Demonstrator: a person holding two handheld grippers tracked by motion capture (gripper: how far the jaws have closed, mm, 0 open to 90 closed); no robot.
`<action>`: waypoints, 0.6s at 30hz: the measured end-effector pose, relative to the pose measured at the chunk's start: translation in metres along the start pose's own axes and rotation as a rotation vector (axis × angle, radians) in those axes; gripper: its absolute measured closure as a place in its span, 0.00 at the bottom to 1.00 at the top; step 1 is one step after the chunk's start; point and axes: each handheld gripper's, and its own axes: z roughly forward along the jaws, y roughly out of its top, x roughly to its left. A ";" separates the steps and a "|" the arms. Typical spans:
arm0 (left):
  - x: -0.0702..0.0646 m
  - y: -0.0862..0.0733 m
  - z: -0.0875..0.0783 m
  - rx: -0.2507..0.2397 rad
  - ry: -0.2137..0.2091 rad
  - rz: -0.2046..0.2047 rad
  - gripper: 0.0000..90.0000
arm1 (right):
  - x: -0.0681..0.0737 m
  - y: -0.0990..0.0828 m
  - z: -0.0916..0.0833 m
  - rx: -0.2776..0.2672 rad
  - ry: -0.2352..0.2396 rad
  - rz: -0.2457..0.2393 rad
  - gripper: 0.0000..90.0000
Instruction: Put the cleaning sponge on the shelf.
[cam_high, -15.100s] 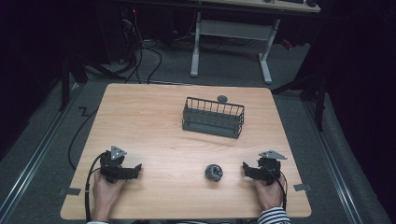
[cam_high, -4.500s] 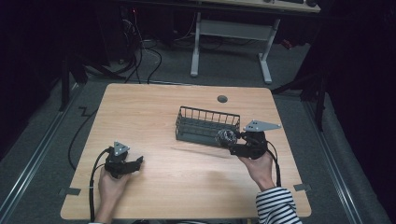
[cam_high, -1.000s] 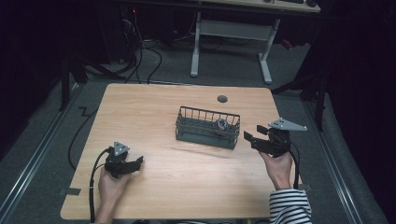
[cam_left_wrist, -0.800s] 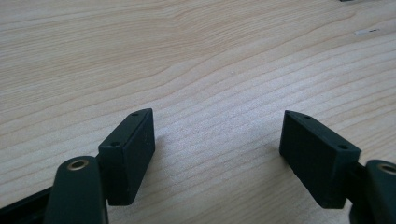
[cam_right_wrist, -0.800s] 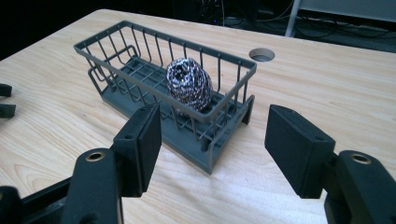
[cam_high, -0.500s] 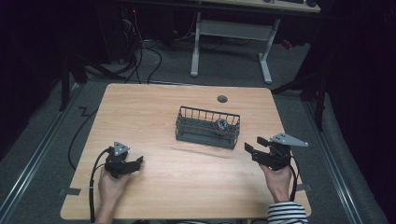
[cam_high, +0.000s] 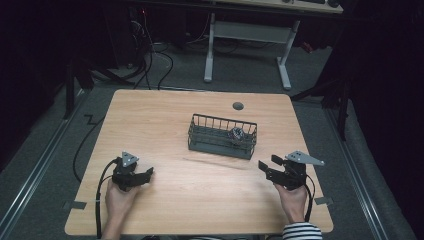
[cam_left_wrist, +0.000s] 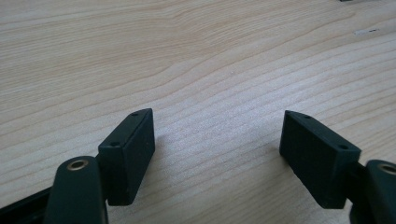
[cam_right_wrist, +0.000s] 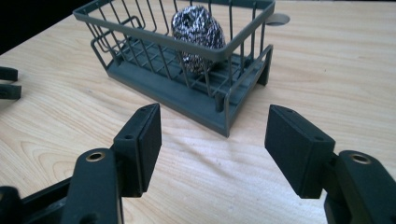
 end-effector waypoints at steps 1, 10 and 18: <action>0.000 0.000 0.000 0.000 0.001 0.000 0.30 | 0.000 -0.002 0.001 0.003 -0.001 -0.001 0.41; 0.000 0.000 0.000 0.000 0.000 0.000 0.30 | 0.004 -0.014 0.010 0.015 0.005 0.002 0.41; 0.000 0.000 0.000 0.000 0.000 0.000 0.30 | 0.006 -0.024 0.020 0.042 -0.001 -0.004 0.41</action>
